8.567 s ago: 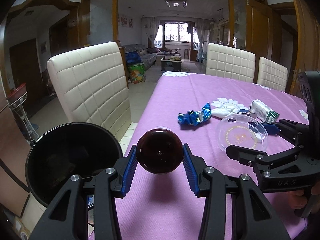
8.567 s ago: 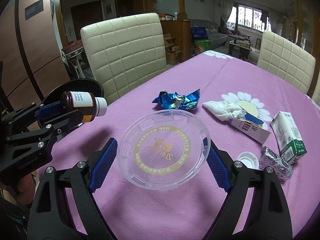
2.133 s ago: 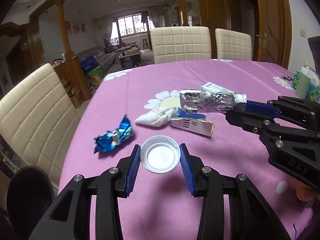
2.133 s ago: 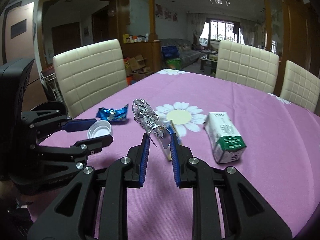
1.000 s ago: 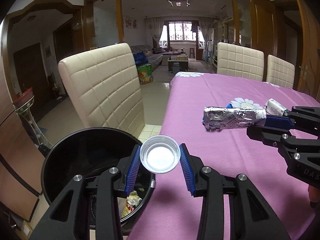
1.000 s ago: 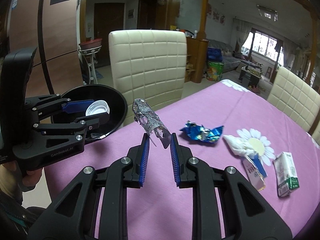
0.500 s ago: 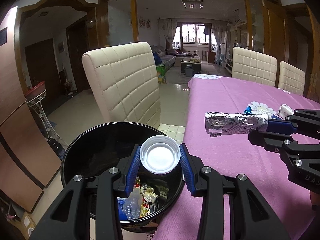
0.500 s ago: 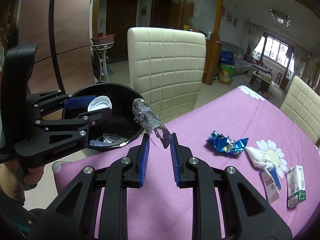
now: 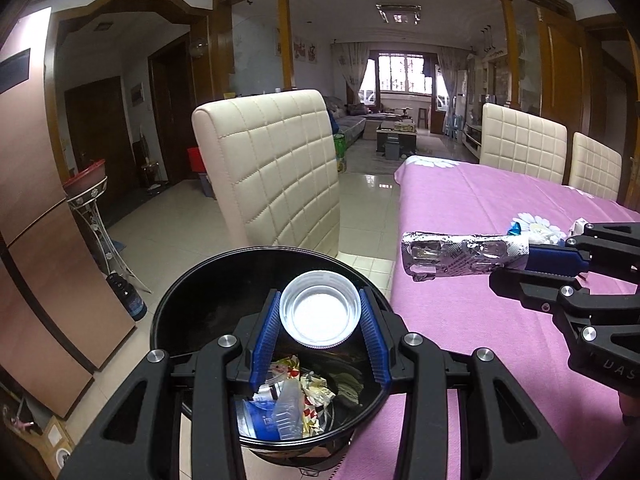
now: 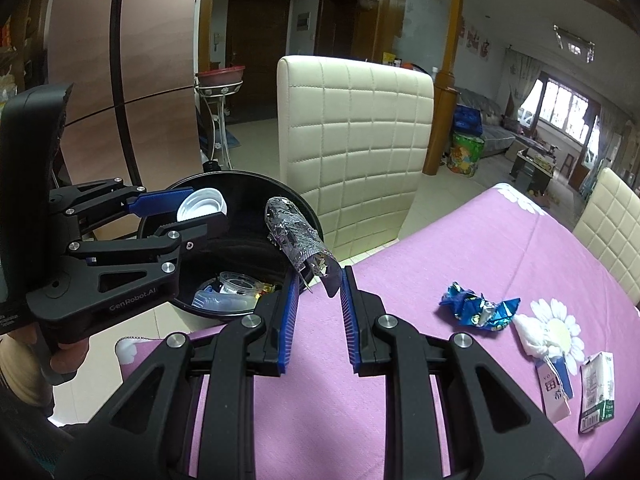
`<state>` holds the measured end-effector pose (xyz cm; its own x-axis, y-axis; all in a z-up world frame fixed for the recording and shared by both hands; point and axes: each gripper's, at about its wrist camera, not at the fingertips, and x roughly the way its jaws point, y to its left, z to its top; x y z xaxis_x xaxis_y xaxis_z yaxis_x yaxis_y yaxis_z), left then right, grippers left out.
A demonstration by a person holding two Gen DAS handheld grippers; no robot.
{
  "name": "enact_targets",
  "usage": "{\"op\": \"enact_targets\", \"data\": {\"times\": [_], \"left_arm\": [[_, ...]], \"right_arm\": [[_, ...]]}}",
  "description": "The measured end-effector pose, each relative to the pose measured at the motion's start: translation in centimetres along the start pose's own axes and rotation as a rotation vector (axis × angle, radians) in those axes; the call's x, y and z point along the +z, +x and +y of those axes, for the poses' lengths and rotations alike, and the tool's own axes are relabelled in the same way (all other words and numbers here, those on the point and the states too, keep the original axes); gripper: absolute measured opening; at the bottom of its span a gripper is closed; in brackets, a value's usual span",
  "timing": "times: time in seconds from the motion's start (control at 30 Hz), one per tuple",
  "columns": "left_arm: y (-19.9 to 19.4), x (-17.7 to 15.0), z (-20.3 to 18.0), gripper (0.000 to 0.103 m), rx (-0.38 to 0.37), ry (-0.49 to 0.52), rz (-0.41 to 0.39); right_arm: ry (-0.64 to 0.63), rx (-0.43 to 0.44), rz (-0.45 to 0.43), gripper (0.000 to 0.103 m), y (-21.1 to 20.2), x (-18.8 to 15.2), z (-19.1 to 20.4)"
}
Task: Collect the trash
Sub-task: 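Release the cap into the bin with the left tool while the right drops the foil pack in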
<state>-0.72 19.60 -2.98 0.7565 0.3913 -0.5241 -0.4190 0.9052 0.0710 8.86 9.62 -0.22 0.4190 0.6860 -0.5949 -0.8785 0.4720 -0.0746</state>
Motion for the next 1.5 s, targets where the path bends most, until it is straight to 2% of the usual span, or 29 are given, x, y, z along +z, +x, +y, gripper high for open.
{"op": "enact_targets", "data": {"times": [0.37,0.43,0.5,0.53,0.7,0.97,1.07,1.1,1.13,1.17,1.2,1.23,1.5], "left_arm": [[0.2,-0.2,1.9,0.039,0.024,-0.04,0.002],[0.3,-0.2,2.2,0.042,0.027,-0.052,0.002],[0.3,-0.2,2.6,0.078,0.031,-0.07,0.004],[0.2,-0.2,2.9,0.083,0.037,-0.087,-0.006],[-0.1,-0.4,4.1,0.085,0.083,-0.115,-0.024],[0.1,-0.7,5.5,0.085,0.121,-0.133,-0.009],[0.0,-0.5,5.9,0.085,0.16,-0.144,-0.009],[-0.1,-0.6,6.0,0.085,0.168,-0.149,-0.011],[-0.2,-0.6,6.2,0.085,0.166,-0.154,-0.012],[-0.2,-0.6,6.4,0.085,0.161,-0.159,-0.011],[-0.3,-0.5,6.5,0.085,0.159,-0.16,-0.009],[-0.2,-0.5,6.5,0.085,0.157,-0.16,-0.007],[0.6,-0.3,4.5,0.085,0.103,-0.126,0.017]], "right_arm": [[-0.025,0.016,0.01,0.023,1.5,1.2,1.3],[-0.032,0.017,0.014,0.023,1.8,1.4,1.5],[-0.033,0.02,0.018,0.023,2.3,1.7,1.6],[-0.032,0.021,0.02,0.023,2.5,1.8,1.7],[-0.039,0.032,0.04,0.023,3.6,2.1,2.2],[-0.073,0.052,0.071,0.027,5.6,2.8,3.9],[-0.075,0.061,0.094,0.029,6.4,2.7,4.3],[-0.08,0.057,0.101,0.032,6.5,2.6,4.4],[-0.082,0.049,0.102,0.042,6.6,2.5,4.3],[-0.081,0.038,0.098,0.052,6.5,2.4,4.2],[-0.077,0.023,0.077,0.069,6.1,2.2,3.9],[-0.076,0.017,0.068,0.072,5.9,2.1,3.7],[-0.039,-0.044,0.074,0.073,4.1,0.9,1.2]]}}
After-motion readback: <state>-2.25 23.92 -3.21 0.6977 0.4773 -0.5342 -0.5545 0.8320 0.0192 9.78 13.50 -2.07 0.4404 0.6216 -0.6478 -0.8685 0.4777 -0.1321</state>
